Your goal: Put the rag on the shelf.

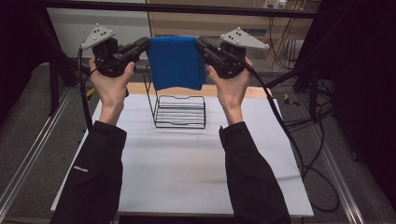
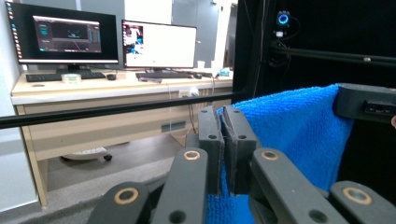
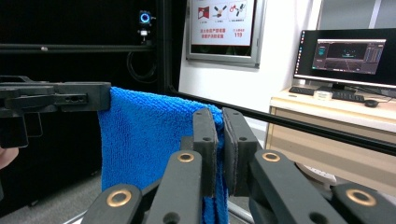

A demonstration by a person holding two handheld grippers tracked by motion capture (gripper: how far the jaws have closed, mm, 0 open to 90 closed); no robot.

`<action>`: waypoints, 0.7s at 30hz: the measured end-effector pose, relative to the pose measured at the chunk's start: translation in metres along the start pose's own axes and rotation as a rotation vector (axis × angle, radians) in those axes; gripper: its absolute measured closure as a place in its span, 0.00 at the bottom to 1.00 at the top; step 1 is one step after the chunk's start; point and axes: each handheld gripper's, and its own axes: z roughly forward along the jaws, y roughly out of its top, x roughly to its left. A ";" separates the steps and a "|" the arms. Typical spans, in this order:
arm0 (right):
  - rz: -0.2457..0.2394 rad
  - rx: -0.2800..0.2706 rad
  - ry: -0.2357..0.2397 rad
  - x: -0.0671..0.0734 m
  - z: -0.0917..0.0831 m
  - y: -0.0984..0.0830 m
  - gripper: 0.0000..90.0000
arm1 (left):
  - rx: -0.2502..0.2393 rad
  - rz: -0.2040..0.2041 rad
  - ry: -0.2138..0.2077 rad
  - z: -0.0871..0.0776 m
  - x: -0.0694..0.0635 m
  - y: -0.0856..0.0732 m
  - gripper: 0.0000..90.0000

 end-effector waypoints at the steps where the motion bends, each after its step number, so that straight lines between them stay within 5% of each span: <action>1: 0.005 -0.005 0.000 -0.001 0.002 0.001 0.95 | -0.003 -0.001 0.004 0.002 0.001 0.001 0.96; 14: 0.007 -0.047 -0.013 -0.011 0.022 0.013 0.95 | -0.044 0.011 0.043 0.018 0.008 0.016 0.96; 21: -0.001 -0.053 -0.024 -0.019 0.032 0.015 0.95 | -0.050 0.018 0.070 0.033 0.014 0.011 0.96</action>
